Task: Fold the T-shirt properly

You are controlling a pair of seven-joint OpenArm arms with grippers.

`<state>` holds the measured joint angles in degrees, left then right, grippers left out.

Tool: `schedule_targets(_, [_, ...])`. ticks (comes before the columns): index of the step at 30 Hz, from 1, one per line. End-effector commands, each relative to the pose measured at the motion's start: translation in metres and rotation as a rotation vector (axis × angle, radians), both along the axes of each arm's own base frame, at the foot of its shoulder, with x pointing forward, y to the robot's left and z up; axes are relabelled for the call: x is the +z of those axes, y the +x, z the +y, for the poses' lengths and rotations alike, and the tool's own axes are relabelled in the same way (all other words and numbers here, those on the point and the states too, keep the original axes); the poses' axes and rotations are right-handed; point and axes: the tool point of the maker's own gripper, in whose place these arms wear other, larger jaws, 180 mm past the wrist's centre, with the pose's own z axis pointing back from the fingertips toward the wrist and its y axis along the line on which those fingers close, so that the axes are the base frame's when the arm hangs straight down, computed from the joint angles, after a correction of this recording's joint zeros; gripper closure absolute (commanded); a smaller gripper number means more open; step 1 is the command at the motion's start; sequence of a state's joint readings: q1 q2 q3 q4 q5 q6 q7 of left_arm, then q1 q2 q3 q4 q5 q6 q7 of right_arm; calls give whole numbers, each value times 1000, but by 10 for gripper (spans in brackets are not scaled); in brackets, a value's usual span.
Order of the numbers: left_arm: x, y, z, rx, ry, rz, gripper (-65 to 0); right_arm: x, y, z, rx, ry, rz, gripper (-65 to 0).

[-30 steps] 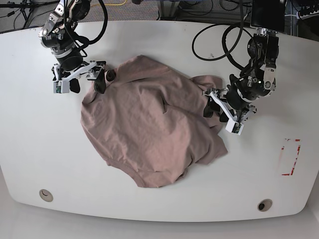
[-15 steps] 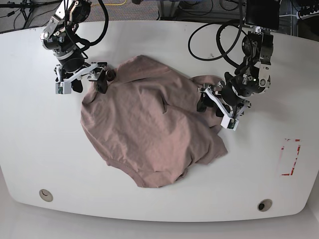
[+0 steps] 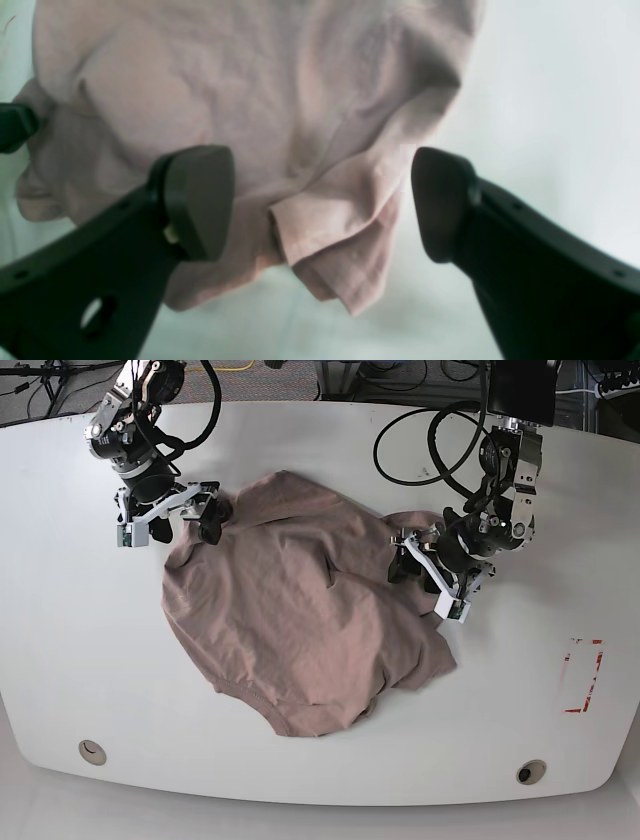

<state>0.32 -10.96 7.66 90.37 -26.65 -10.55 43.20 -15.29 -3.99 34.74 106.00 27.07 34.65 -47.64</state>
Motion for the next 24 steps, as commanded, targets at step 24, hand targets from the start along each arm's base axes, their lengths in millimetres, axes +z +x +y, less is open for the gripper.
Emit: schedule_targets(24, [10,19,9,31,-12,-21,-387,11,6,-3,-4,-1,-49,-528])
